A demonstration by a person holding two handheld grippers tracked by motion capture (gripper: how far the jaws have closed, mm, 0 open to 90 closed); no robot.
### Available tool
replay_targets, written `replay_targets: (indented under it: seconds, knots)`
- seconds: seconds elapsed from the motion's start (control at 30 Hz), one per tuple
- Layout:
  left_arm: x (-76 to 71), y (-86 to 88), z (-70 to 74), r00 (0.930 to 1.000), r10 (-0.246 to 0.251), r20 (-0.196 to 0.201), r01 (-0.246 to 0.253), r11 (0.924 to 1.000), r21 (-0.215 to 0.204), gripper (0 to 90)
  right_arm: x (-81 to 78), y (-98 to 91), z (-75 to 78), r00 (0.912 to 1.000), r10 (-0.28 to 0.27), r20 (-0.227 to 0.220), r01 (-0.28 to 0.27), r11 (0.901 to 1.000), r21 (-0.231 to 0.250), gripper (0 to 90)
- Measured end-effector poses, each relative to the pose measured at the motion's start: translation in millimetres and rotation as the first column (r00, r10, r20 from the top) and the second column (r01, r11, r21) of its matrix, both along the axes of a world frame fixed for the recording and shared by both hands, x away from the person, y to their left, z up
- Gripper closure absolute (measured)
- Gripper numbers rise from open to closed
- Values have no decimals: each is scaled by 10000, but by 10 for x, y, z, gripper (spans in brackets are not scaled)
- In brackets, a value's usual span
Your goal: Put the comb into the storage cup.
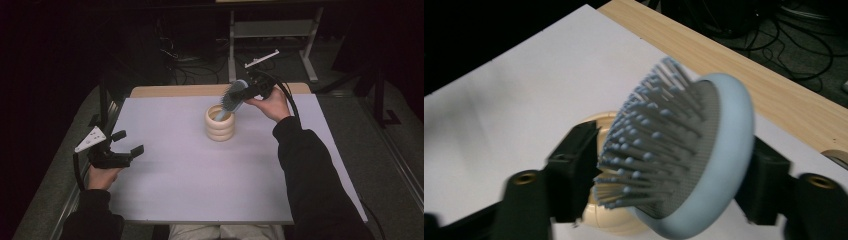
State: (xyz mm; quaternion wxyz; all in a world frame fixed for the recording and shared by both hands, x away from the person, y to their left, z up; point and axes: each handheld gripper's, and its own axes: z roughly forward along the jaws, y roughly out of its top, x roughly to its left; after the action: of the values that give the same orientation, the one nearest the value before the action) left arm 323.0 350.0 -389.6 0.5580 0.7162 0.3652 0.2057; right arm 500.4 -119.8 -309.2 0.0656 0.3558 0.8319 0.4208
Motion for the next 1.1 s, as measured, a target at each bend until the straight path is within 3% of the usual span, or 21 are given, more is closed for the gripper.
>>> replay_targets:
  seconds: [0.3, 0.67, 1.1]
  knots:
    - [-19, -47, 6, 9999, -147, 26, 147, 9997, 211, 0, -37, -9, 11, 9990, -310, 324, 325, 9984, -473, 0]
    - [-25, -71, 15, 9997, -235, 84, 233, 9996, 162, 0, -111, -165, -33, 9980, -464, 423, 483, 9979, -442, 0]
    - [-18, -69, 6, 9998, -204, -10, 205, 9996, 187, 0, -255, -397, -30, 9969, -477, 622, 480, 9988, -27, 0]
